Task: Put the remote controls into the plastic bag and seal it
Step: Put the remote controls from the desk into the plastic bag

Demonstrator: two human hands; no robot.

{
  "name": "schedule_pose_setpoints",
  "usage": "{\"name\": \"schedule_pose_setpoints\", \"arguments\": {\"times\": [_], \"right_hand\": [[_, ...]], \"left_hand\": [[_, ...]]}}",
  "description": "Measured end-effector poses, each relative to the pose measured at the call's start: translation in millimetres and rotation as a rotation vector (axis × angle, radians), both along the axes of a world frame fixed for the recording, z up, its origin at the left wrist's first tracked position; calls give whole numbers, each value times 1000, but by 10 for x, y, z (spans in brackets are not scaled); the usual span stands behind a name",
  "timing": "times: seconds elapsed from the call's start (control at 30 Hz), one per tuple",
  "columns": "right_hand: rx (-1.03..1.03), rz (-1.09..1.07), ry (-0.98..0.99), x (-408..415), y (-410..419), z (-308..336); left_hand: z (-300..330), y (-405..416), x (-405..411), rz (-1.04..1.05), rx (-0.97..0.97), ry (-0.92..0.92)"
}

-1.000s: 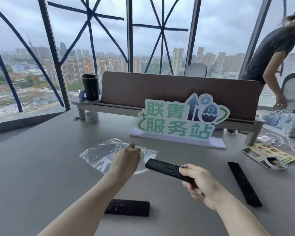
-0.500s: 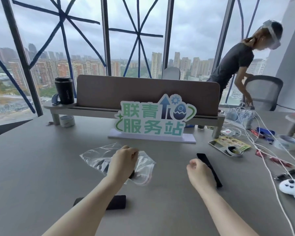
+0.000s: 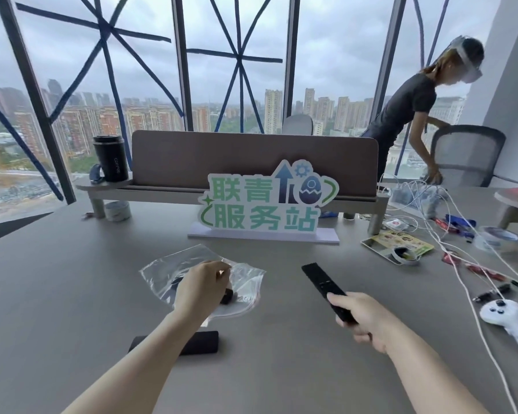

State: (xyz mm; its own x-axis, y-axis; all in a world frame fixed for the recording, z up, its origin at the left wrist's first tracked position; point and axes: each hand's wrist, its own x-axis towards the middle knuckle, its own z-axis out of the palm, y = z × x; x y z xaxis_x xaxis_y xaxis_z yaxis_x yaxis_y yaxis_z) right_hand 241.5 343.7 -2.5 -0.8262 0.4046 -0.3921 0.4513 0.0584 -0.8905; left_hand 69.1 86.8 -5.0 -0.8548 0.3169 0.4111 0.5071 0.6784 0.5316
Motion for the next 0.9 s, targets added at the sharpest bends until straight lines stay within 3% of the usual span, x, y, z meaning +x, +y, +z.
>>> {"name": "schedule_pose_setpoints", "arguments": {"times": [0.07,0.2,0.37,0.53,0.67,0.8,0.9], "right_hand": [[-120,198,17,69,-223,158],[-47,407,-55,-180,-702,216],[-52,259,72,-753,-1200,91],[302,-57,212,-761,-1122,-137],[210,-2,190,-589,-1079,-171],[222,24,229,-625,-1200,-135],[290,144,151,-597,-1403,-71]], "left_hand": [[2,-8,10,1,16,-2],[49,-41,58,-11,35,-20],[50,-147,48,-27,67,-17],[41,-302,-126,62,179,-77],[129,-423,-298,91,292,-174],[504,-578,-441,116,365,-85],[728,-698,-495,108,331,13]]}}
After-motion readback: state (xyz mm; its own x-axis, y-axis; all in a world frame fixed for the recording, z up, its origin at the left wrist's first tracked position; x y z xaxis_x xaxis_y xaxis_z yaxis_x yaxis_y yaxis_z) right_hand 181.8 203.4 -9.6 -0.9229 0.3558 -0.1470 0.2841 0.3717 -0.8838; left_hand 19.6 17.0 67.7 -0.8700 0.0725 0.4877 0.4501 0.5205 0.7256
